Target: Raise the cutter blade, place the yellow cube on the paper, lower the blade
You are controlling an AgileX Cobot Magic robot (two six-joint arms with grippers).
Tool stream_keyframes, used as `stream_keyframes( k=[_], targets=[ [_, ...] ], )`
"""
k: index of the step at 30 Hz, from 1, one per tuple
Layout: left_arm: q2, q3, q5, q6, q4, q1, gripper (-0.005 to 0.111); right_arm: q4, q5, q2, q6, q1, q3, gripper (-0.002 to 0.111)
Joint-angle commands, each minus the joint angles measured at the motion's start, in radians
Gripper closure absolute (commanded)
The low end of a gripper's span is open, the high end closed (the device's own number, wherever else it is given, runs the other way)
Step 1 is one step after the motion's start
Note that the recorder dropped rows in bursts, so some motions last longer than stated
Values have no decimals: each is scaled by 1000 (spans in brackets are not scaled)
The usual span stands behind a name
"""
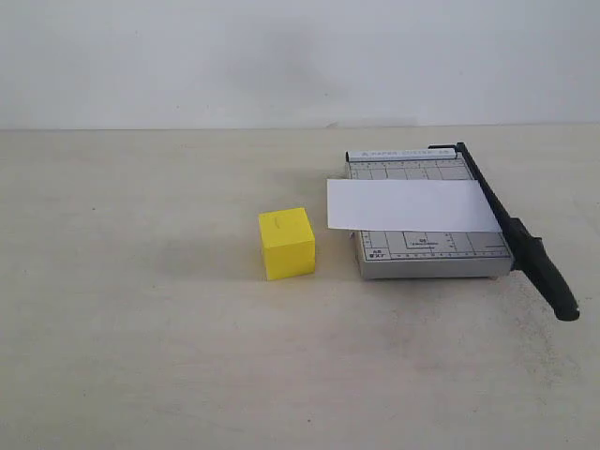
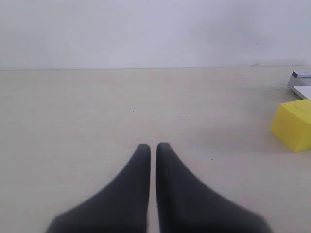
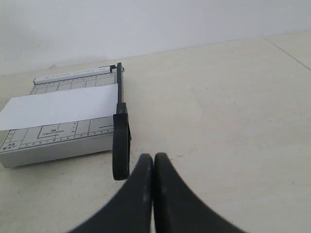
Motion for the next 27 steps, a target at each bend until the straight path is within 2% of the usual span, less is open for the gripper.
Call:
stream_keyframes(
  k=[1, 5, 7, 13, 15, 18, 21, 25, 27],
  targets=[
    [-3, -3, -9, -8, -6, -2, 102, 1, -6, -5, -2, -8, 0, 109],
    [-3, -3, -9, -8, -6, -2, 102, -18, -8, -5, -22, -8, 0, 109],
    [-3, -3, -9, -8, -6, -2, 102, -98, -10, -5, -144, -8, 0, 109],
    [-3, -3, -9, -8, -6, -2, 102, -110, -26, -5, -288, -8, 0, 109],
    [-3, -3, -9, -8, -6, -2, 102, -110, -83, -5, -366, -8, 0, 109],
    [-3, -3, -9, -8, -6, -2, 102, -110, -222, -5, -379, -8, 0, 109],
    [-3, -3, -9, -8, -6, -2, 102, -50, -351, -5, -293, -8, 0, 109],
    [-3, -3, -9, -8, -6, -2, 102, 179, -473, -5, 85, -8, 0, 109],
    [-3, -3, -9, -8, -6, -2, 102, 240, -480, -5, 199, -8, 0, 109]
  ],
)
